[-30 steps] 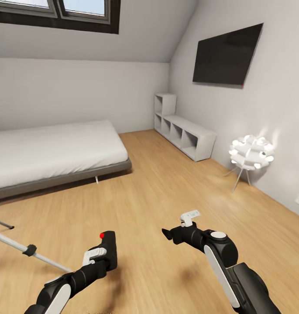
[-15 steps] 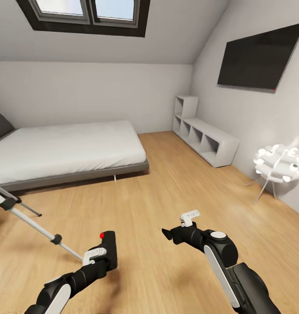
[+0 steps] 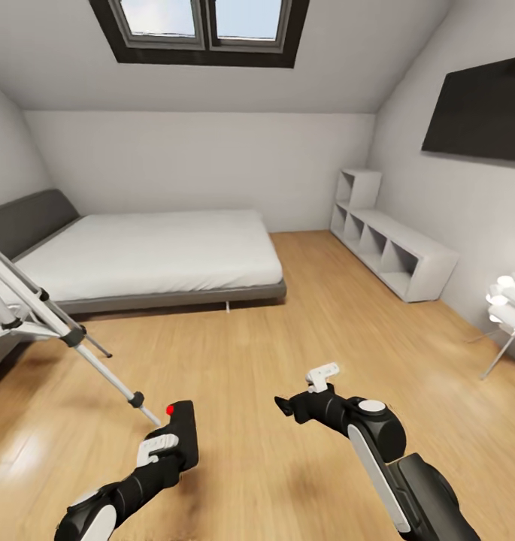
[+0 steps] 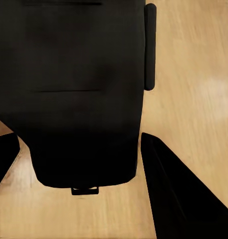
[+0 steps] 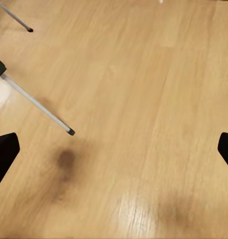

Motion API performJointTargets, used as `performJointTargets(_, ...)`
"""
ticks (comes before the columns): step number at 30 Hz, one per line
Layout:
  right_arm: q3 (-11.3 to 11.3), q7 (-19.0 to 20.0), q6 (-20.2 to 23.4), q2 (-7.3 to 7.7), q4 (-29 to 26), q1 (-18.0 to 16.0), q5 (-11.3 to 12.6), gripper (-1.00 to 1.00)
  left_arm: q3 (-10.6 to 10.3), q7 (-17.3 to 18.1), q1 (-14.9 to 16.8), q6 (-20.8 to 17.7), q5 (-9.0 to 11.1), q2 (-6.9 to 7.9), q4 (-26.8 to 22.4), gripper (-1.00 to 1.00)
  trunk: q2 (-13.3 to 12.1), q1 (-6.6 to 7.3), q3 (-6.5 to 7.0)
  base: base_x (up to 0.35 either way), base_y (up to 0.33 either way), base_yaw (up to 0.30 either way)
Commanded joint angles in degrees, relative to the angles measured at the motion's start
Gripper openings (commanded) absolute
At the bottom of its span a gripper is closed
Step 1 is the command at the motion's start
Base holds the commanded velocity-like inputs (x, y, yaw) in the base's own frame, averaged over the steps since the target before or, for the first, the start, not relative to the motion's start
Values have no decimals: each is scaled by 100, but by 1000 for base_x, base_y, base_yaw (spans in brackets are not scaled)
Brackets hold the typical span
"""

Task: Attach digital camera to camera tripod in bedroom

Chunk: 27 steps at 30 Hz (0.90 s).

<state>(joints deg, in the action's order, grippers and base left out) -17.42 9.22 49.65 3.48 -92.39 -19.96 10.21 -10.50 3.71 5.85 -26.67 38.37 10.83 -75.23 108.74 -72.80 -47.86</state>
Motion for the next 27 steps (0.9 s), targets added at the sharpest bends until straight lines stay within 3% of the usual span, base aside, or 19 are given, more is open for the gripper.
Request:
performJointTargets(1,-66,1,23,6,-7,-4,12,100,-1,11,-23,19,10,11,-9,-100,-39,23,14,0,0,287)
performJointTargets(5,-288,1,14,10,-7,-7,9,100,108,17,-200,182,24,32,-71,-100,-200,111,85,0,0,287)
performJointTargets(6,-349,1,12,11,-8,-8,8,100,414,44,-323,255,32,8,-121,-100,-240,133,103,0,0,274)
performJointTargets(10,-389,1,11,12,-7,-8,7,100,715,74,-428,302,36,-18,-159,-100,-400,221,175,0,0,253)
performJointTargets(25,-535,8,42,12,-7,-8,15,100,1126,37,-502,328,32,-59,-156,-100,-1002,550,444,0,0,247)
performJointTargets(26,-551,9,43,12,-7,-8,15,100,1155,36,-503,328,48,-63,-153,-100,-1042,572,462,0,0,248)
performJointTargets(27,-609,9,41,12,-7,-8,13,100,1246,34,-505,333,253,-79,-124,-100,-1082,594,480,0,0,248)
